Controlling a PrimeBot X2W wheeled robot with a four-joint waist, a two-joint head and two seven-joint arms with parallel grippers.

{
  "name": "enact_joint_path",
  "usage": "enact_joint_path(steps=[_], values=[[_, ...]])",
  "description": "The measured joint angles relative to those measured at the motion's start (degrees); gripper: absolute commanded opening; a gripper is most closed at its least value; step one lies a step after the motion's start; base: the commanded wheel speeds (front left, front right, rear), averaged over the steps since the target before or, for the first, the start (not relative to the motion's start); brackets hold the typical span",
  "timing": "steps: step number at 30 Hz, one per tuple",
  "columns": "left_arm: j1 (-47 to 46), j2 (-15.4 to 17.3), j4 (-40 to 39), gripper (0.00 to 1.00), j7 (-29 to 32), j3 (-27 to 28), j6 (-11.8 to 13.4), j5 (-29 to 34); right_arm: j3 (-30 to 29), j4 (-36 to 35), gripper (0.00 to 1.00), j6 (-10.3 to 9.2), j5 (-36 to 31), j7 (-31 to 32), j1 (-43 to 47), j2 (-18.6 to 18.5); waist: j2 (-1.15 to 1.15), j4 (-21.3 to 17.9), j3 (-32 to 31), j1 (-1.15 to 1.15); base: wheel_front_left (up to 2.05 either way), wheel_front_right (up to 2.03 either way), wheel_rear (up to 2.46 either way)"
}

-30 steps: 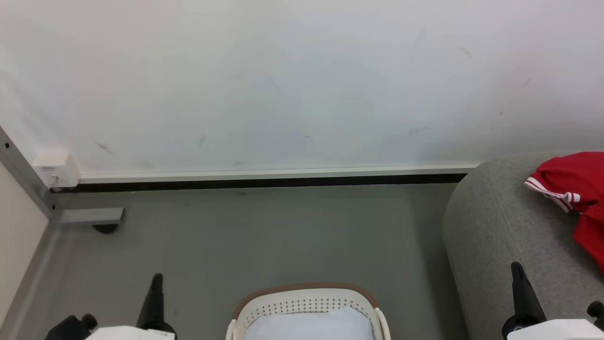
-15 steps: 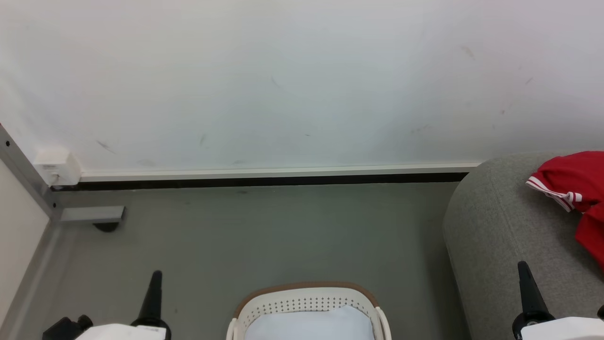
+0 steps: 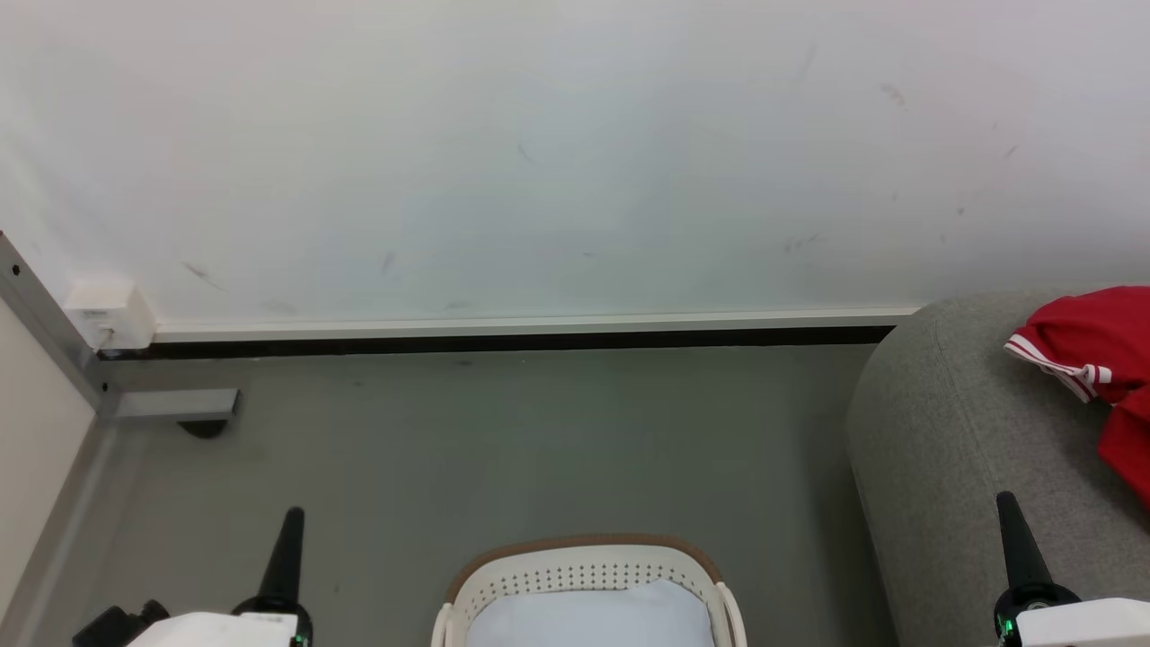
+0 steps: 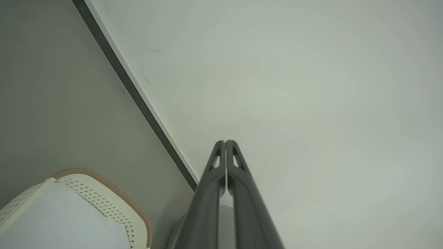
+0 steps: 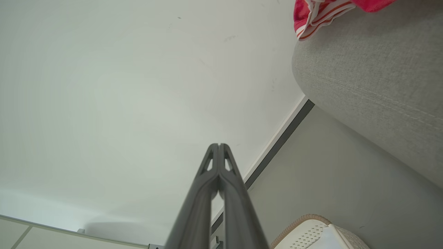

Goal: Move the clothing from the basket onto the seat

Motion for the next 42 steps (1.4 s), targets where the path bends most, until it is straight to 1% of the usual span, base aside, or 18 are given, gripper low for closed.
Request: enact_joint_path(steps=[18,42], values=[[-0.5,0.0,-0.8,0.00,2.4,0.7,-0.2,-9.1,-1.7,-0.7,0.00,0.00,7.9,2.4,-0.5,0.1,0.00,0.2,0.3,0.00,0.00,0.00,0.00],[-1.0,0.1,-1.6,0.00,5.1,1.6,-0.5,-18.4,-3.5,-1.2,0.00,0.00,17.5,5.0,-0.7,0.2,0.00,0.4,0.7,0.00,0.00,0.00,0.00]])
